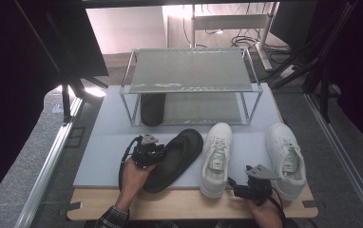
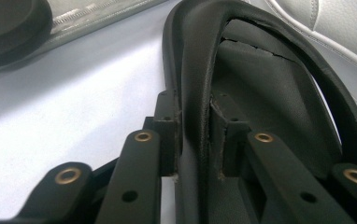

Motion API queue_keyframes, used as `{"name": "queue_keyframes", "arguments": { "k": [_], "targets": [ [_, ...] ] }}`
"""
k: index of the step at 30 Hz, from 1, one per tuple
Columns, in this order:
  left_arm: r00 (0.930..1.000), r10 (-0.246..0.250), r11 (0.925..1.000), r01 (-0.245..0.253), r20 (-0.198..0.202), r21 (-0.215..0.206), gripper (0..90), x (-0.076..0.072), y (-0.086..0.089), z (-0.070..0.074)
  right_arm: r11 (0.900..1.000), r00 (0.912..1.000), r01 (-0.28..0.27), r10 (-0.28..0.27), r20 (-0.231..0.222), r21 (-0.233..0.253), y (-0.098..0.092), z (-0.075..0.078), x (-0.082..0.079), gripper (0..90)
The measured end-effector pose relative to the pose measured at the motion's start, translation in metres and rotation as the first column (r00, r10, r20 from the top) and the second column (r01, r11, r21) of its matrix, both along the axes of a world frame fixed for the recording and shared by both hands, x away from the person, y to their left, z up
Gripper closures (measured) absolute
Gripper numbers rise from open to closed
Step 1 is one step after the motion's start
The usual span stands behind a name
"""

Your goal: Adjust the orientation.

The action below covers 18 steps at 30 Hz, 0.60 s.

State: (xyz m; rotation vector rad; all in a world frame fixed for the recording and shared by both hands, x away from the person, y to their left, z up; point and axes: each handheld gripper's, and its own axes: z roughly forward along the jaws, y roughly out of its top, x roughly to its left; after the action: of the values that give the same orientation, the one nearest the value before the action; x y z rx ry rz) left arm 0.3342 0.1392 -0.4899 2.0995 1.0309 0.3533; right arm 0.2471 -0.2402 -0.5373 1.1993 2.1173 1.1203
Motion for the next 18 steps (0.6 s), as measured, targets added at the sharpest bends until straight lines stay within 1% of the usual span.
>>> {"name": "queue_keyframes", "arguments": {
  "k": [1, 2, 4, 5, 11, 13, 16, 18],
  "targets": [
    [1.0000, -0.004, 1.0000, 0.004, -0.005, -0.004, 78.2, 0.0008, 0.0000, -0.0002, 1.000, 1.0000, 0.000, 0.000, 0.000, 0.000, 0.0000, 0.0000, 0.0000, 14.9],
    [0.9999, -0.005, 0.9999, 0.004, -0.014, -0.012, 78.2, 0.0015, -0.0002, -0.0003, 1.000, 1.0000, 0.000, 0.000, 0.000, 0.000, 0.0000, 0.0000, 0.0000, 14.9],
    [0.9999, 0.003, 1.0000, -0.003, -0.017, 0.001, 79.5, 0.0020, -0.0014, 0.0010, 1.000, 1.0000, -0.001, 0.001, 0.000, -0.001, 0.0000, 0.0000, 0.0000, 14.9],
    [0.9999, 0.003, 1.0000, -0.003, -0.017, 0.001, 79.9, 0.0020, -0.0014, 0.0010, 1.000, 1.0000, -0.001, 0.001, 0.000, -0.001, 0.0000, 0.0000, 0.0000, 14.9],
    [0.9998, 0.017, 0.9998, -0.017, -0.010, 0.005, 81.2, 0.0020, -0.0007, 0.0013, 1.000, 1.0000, -0.001, 0.001, 0.000, -0.001, 0.0000, 0.0000, 0.0000, 14.9],
    [0.9997, 0.024, 0.9997, -0.024, -0.008, -0.003, 81.3, 0.0021, 0.0001, 0.0018, 1.000, 1.0000, -0.001, 0.001, 0.000, -0.001, 0.0000, 0.0000, 0.0000, 14.8],
    [0.9996, 0.028, 0.9996, -0.028, -0.004, -0.003, 81.3, 0.0022, 0.0018, 0.0042, 1.000, 1.0000, -0.001, 0.001, 0.000, -0.001, 0.0000, 0.0000, 0.0000, 14.8],
    [0.9995, 0.032, 0.9995, -0.032, 0.007, 0.003, 81.3, 0.0024, 0.0030, 0.0070, 1.000, 1.0000, -0.001, 0.001, 0.000, -0.001, 0.0000, 0.0000, 0.0000, 14.8]
  ]
}}
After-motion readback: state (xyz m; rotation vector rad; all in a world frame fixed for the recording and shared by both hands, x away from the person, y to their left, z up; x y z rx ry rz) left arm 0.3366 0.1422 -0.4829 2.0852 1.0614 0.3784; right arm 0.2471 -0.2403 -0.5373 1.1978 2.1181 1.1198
